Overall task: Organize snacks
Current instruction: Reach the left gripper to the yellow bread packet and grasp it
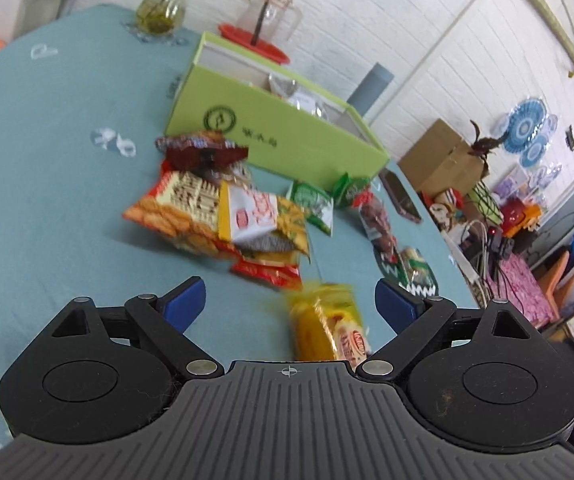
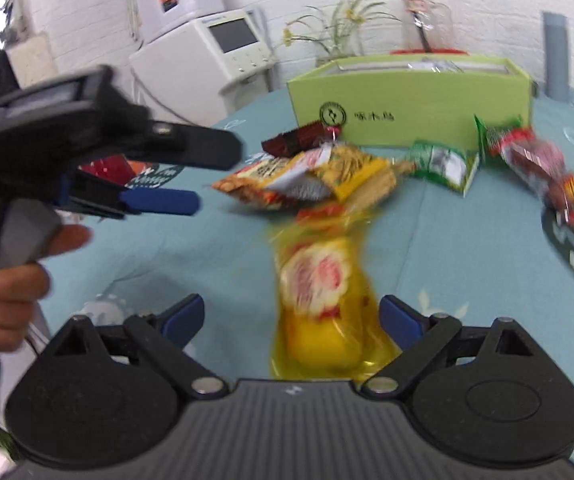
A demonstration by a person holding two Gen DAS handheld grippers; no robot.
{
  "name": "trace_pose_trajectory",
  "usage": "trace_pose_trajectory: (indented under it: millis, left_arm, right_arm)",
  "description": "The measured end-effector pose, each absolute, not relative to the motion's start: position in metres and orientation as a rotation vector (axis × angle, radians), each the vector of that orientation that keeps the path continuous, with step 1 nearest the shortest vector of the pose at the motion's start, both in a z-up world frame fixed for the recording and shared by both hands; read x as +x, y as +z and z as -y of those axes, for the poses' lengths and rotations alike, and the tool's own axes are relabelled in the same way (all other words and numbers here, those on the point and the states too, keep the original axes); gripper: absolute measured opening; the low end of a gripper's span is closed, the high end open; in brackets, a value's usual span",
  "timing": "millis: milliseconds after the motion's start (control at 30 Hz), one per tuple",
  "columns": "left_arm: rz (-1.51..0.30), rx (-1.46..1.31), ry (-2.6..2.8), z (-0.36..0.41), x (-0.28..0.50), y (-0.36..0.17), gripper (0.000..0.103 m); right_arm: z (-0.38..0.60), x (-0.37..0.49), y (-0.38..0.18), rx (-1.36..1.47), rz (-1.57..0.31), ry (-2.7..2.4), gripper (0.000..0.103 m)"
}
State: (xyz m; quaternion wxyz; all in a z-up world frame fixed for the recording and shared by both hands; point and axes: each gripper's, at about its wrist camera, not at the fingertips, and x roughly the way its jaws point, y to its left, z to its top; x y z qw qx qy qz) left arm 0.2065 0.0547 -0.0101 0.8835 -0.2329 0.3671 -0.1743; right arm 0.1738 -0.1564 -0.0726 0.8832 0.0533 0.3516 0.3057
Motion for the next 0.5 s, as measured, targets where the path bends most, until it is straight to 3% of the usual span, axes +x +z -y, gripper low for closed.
trace_pose_trajectory:
  millis: [367,433,467,500]
  left_arm:
    - [-0.89,-0.372,-0.501,-0.018,0.223,-0.029,0.08]
    - [-0.93,-0.316,-0.515,-0.011,0.229,-0.035,0.069]
    - [-0.951,-0.283,-0.514,-0.008,0.232,-0.038,0.064]
    - [-0.934,-0.25,-0.525,-0.006,0.23,-0.038,0.059]
  right_arm:
    - [0.138,0.179,-0.072,0.085,-0.683,0.52,0.093]
    - [0.134,0.184,-0.077,0.074,-0.695,0.512,0.093]
    - [0.134,0.184,-0.079,0.064,-0.684,0.517,0.089]
    - [0.133,0.182,-0.079,0.031,-0.667,0.495,0.074]
